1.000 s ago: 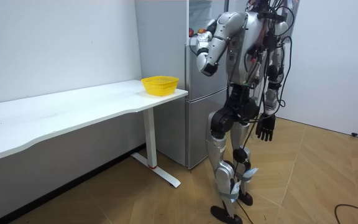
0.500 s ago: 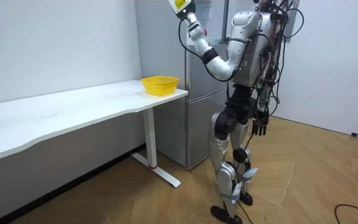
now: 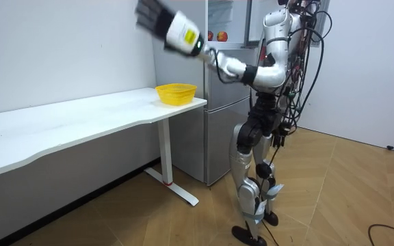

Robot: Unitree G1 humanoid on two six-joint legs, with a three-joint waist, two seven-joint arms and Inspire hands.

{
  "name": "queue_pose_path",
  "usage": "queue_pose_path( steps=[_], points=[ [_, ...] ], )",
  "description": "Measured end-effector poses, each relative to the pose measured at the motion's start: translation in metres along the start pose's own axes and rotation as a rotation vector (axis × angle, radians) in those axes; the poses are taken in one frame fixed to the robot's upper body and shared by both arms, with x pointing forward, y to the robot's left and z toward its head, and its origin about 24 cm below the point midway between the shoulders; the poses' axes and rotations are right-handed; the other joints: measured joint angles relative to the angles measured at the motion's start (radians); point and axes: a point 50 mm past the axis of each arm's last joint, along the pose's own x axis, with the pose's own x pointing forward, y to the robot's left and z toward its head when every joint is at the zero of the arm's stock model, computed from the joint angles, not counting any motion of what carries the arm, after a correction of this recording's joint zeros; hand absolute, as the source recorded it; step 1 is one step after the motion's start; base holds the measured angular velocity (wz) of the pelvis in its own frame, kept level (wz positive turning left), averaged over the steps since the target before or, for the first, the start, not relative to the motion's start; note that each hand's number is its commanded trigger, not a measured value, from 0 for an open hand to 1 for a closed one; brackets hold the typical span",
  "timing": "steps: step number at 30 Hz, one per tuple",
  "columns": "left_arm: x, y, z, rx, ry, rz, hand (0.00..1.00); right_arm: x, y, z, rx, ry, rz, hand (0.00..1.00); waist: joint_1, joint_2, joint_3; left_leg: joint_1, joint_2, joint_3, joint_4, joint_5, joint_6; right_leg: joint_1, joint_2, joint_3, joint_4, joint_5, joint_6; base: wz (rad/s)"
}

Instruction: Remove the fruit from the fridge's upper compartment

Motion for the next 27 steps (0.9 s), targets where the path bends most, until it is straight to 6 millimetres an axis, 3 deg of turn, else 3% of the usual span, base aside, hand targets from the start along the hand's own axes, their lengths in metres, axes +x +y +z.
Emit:
queue_pose_path(
  steps=[2,3,7,9,10,12,16,18,21,27],
  points=[
    [-0.012,-0.004,-0.038,0.034,0.187,-0.020,0.00,0.000,-0.002,0.001,0.011,0.001,-0.001,0.00,-0.007,-0.007,-0.0033,0.000,-0.003,-0.019,0.000,0.000,0.000,0.007,-0.002,-0.016,-0.011,0.000,0.000,0.19],
    [-0.024,-0.005,-0.059,0.030,0.311,-0.020,0.00,0.000,-0.004,0.002,0.024,-0.004,-0.001,0.00,-0.005,-0.004,0.0001,-0.001,-0.004,-0.020,0.000,0.000,0.000,0.007,-0.003,-0.018,-0.012,-0.001,0.001,0.15],
    [-0.066,0.007,-0.116,0.028,0.647,0.022,0.00,0.000,-0.006,0.005,0.023,-0.017,-0.004,0.00,0.007,-0.018,0.0001,0.004,-0.005,-0.017,-0.006,0.000,0.000,0.009,-0.004,-0.015,-0.012,-0.002,0.002,-0.02],
    [-0.105,0.019,-0.153,0.121,0.868,0.012,0.00,0.000,-0.007,0.004,0.018,-0.006,0.002,0.00,0.004,-0.025,0.0008,0.016,-0.008,-0.018,-0.010,0.000,0.000,0.021,-0.008,-0.015,-0.012,-0.004,0.005,0.00],
    [-0.115,0.022,-0.161,0.151,0.921,0.007,0.00,0.000,-0.006,0.003,0.014,-0.003,0.006,0.00,0.004,-0.027,0.0009,0.016,-0.009,-0.019,-0.010,0.000,0.000,0.024,-0.008,-0.016,-0.013,-0.005,0.006,0.03],
    [-0.157,0.040,-0.183,0.243,1.113,-0.011,0.00,0.000,-0.006,0.003,0.011,0.000,0.015,0.00,0.006,-0.035,0.0008,0.023,-0.009,-0.016,-0.018,-0.001,0.001,0.026,-0.009,-0.006,-0.014,-0.008,0.008,-0.02],
    [-0.204,0.055,-0.198,0.351,1.333,-0.121,0.00,0.000,-0.004,0.003,0.016,0.018,0.037,0.00,-0.005,-0.039,0.0002,0.035,-0.009,-0.025,-0.032,-0.003,0.004,0.034,-0.011,-0.015,-0.014,-0.008,0.009,0.04],
    [-0.227,0.054,-0.200,0.453,1.399,-0.309,0.00,0.000,0.000,-0.001,0.016,0.051,0.057,0.00,-0.007,-0.042,0.0000,0.040,-0.007,-0.028,-0.029,-0.003,0.005,0.042,-0.015,-0.016,-0.015,-0.009,0.010,0.07],
    [-0.245,0.042,-0.200,0.529,1.450,-0.541,0.00,0.000,0.004,0.004,-0.030,0.041,0.074,0.00,-0.014,-0.051,-0.0009,0.042,-0.008,-0.021,-0.027,-0.003,0.005,0.046,-0.015,-0.012,-0.012,-0.009,0.009,0.00],
    [-0.237,0.003,-0.199,0.605,1.371,-0.856,0.00,0.000,0.012,0.011,-0.069,0.050,0.099,0.00,-0.033,-0.064,0.0015,0.041,-0.007,-0.014,-0.028,-0.003,0.004,0.042,-0.013,-0.004,-0.010,-0.010,0.008,-0.02]
  ],
)
